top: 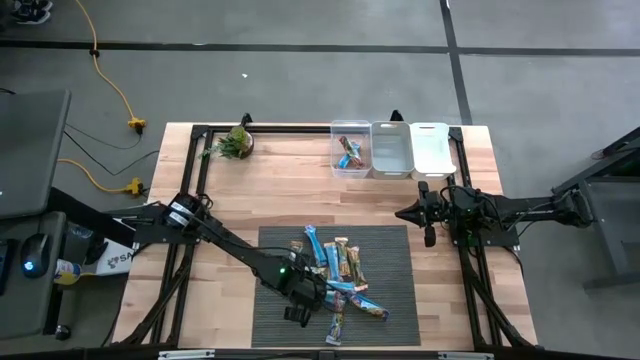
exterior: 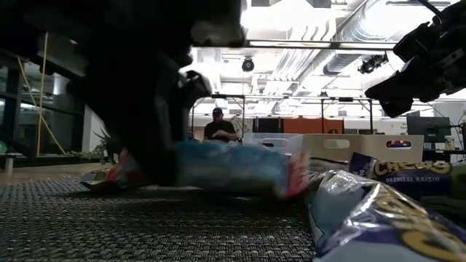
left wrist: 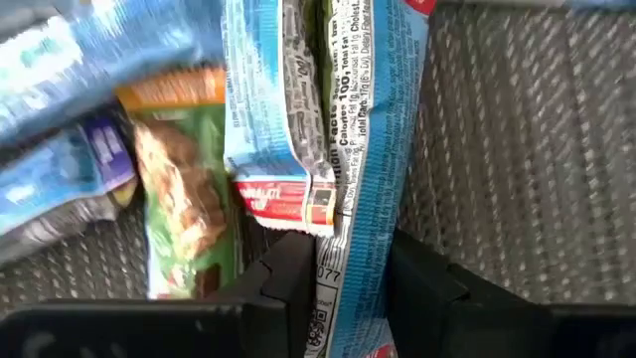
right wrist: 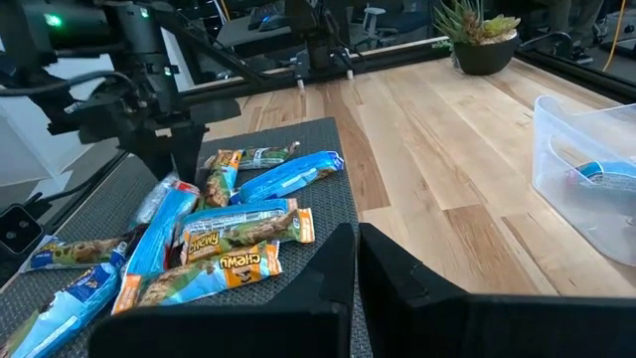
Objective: Pick and place Granola Bars by type
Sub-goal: Put the red granola bar into the transparent bin
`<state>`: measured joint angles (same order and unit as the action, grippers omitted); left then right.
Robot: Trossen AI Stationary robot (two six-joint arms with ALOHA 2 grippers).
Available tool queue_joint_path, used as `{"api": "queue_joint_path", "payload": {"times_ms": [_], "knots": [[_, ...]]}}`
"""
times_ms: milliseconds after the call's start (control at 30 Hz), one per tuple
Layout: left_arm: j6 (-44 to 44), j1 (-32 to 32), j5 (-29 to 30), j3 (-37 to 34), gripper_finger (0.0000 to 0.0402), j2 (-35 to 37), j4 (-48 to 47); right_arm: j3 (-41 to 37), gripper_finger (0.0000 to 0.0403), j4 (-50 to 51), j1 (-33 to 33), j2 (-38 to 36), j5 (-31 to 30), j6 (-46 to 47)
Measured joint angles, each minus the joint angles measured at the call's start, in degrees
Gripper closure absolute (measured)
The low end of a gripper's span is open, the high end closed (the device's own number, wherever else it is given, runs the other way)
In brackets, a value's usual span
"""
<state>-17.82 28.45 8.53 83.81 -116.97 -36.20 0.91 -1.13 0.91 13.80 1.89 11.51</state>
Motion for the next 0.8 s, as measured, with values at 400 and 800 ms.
{"api": "queue_joint_path", "payload": {"times_ms": [400,800], "knots": [[1.9,0.1,-7.3,7.6,0.0303,0.2,-10.4,0.0,0.0402,0.0,0.0,0.0,0.0,0.0],[4.7,0.0,-10.7,13.8,0.0303,0.3,-10.2,0.0,0.0402,0.0,0.0,0.0,0.0,0.0]]}}
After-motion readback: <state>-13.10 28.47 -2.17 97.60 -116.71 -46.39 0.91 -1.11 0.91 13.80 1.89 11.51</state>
